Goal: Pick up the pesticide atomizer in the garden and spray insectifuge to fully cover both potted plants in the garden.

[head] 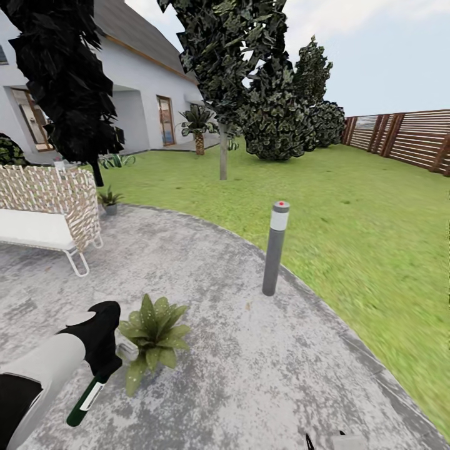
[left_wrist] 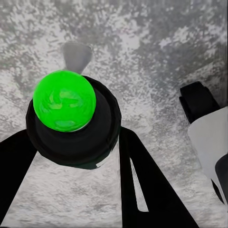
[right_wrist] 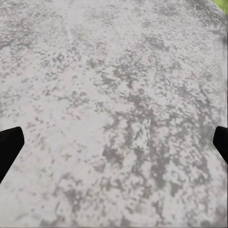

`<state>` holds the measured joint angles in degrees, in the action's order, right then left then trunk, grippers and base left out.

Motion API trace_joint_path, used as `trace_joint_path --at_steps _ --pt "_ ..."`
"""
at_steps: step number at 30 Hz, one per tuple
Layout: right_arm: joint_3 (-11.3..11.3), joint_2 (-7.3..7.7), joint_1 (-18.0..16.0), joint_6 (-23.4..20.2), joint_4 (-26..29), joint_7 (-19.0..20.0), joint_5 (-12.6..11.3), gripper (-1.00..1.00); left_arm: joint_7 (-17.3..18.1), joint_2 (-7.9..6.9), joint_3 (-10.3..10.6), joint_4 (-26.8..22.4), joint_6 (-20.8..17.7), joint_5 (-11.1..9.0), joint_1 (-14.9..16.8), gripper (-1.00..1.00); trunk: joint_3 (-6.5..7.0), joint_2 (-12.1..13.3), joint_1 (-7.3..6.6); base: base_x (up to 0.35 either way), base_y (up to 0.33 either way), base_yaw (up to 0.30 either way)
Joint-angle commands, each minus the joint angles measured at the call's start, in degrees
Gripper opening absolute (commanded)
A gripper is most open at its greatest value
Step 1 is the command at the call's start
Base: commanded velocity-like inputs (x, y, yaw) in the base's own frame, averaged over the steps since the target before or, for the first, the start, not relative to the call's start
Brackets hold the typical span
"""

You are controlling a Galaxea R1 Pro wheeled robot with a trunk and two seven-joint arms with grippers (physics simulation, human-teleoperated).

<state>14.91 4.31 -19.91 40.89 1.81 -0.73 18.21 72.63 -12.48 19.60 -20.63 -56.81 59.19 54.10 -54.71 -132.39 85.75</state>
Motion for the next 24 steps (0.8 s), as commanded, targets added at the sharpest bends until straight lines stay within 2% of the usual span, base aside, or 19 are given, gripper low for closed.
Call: trace_joint_path --at_steps 1,6,11,21,24 --pt "0.5 0.00 0.0 0.2 -0.1 -0.1 0.6 1.00 0.5 0.07 0.1 -0.1 -0.5 0.5 0.0 -1.00 -0.06 0.0 -0.01 -0.005 -0.245 0.000" --pt "0.5 0.00 0.0 0.2 -0.1 -0.1 0.6 1.00 0.6 0.30 0.1 0.0 -0.5 0.3 -0.1 -1.00 -0.06 0.0 -0.01 -0.001 -0.055 0.000" --pt "0.5 0.00 0.0 0.2 -0.1 -0.1 0.6 1.00 0.5 0.27 0.0 -0.1 -0.5 0.4 -1.8 -1.00 -0.06 0.0 -0.01 0.000 -0.003 0.038" --pt "0.5 0.00 0.0 0.2 0.0 -0.1 0.6 1.00 0.5 -0.23 -0.3 -0.1 -0.6 0.4 -3.4 -1.00 -0.06 0.0 -0.01 0.000 0.000 0.253" --pt "0.5 0.00 0.0 0.2 0.0 -0.1 0.6 1.00 0.6 0.09 -0.2 -0.1 -0.7 0.4 -3.6 -1.00 -0.06 0.0 -0.01 0.000 0.000 0.159"
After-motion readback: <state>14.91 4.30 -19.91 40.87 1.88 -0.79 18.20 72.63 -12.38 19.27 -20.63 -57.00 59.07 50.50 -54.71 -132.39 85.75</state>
